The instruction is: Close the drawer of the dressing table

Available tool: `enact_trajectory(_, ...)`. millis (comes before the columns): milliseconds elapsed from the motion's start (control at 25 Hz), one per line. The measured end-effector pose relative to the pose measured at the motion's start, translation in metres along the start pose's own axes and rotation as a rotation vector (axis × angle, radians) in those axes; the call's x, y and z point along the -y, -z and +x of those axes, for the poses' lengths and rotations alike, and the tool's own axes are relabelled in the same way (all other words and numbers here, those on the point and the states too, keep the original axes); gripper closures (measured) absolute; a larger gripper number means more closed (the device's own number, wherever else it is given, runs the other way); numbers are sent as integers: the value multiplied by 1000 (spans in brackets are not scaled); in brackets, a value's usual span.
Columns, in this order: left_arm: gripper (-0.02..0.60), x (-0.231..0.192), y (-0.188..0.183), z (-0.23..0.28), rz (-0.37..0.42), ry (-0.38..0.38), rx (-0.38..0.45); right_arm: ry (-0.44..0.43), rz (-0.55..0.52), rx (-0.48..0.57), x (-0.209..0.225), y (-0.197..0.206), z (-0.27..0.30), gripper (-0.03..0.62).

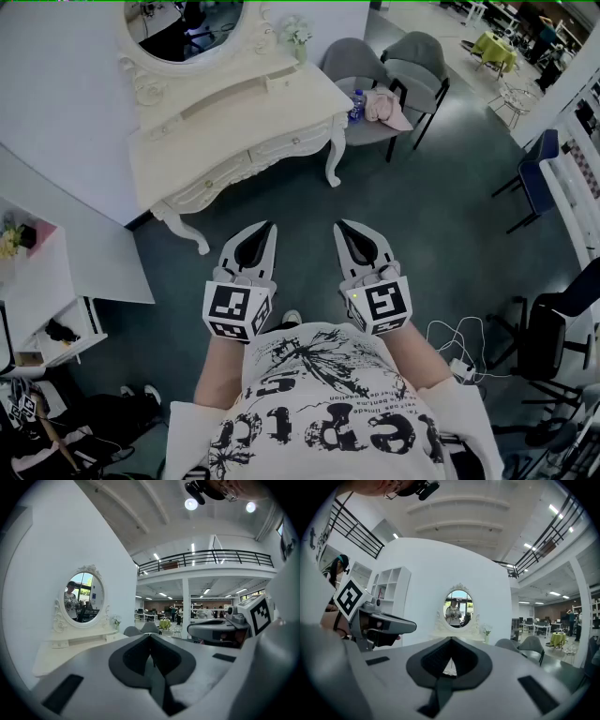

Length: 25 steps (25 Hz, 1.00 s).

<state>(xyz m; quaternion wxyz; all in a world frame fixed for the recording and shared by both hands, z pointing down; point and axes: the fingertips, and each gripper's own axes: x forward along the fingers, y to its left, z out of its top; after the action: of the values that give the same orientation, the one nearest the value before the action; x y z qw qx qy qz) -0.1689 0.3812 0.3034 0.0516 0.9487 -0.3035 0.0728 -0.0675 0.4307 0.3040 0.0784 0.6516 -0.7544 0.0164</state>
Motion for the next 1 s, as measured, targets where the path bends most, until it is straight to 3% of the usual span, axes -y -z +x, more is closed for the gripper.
enact_trajectory(520, 563, -14, 7, 1, 4, 34, -9, -20, 24, -9, -15, 7, 18, 585)
enact_trajectory(1000, 563, -91, 28, 2, 4, 59, -36, -38, 11, -60, -52, 22, 90, 585)
